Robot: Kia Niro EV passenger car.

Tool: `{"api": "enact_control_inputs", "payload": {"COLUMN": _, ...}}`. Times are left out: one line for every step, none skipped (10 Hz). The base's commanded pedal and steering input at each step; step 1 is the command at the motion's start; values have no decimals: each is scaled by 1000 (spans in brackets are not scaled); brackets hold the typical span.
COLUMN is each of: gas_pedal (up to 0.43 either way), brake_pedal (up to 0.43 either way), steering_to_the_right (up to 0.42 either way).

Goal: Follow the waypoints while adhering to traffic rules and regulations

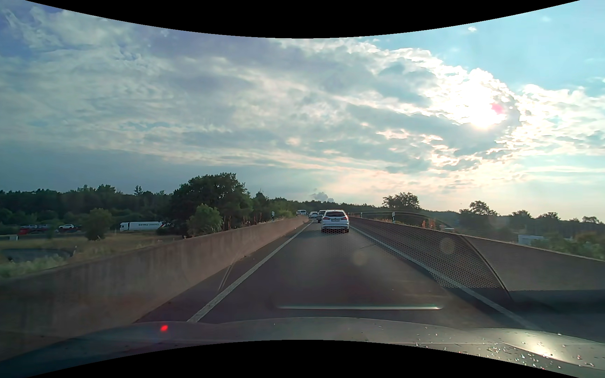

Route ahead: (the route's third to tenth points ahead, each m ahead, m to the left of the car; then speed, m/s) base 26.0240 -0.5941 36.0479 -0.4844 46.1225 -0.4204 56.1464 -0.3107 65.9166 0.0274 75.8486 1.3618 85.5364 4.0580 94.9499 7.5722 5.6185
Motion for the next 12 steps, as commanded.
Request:
{"api": "enact_control_inputs", "payload": {"gas_pedal": 209, "brake_pedal": 0, "steering_to_the_right": -5}}
{"api": "enact_control_inputs", "payload": {"gas_pedal": 209, "brake_pedal": 0, "steering_to_the_right": -5}}
{"api": "enact_control_inputs", "payload": {"gas_pedal": 209, "brake_pedal": 0, "steering_to_the_right": -5}}
{"api": "enact_control_inputs", "payload": {"gas_pedal": 209, "brake_pedal": 0, "steering_to_the_right": -4}}
{"api": "enact_control_inputs", "payload": {"gas_pedal": 209, "brake_pedal": 0, "steering_to_the_right": -2}}
{"api": "enact_control_inputs", "payload": {"gas_pedal": 209, "brake_pedal": 0, "steering_to_the_right": -2}}
{"api": "enact_control_inputs", "payload": {"gas_pedal": 209, "brake_pedal": 0, "steering_to_the_right": -2}}
{"api": "enact_control_inputs", "payload": {"gas_pedal": 209, "brake_pedal": 0, "steering_to_the_right": -2}}
{"api": "enact_control_inputs", "payload": {"gas_pedal": 209, "brake_pedal": 0, "steering_to_the_right": -2}}
{"api": "enact_control_inputs", "payload": {"gas_pedal": 209, "brake_pedal": 0, "steering_to_the_right": -2}}
{"api": "enact_control_inputs", "payload": {"gas_pedal": 209, "brake_pedal": 0, "steering_to_the_right": -2}}
{"api": "enact_control_inputs", "payload": {"gas_pedal": 209, "brake_pedal": 0, "steering_to_the_right": -2}}
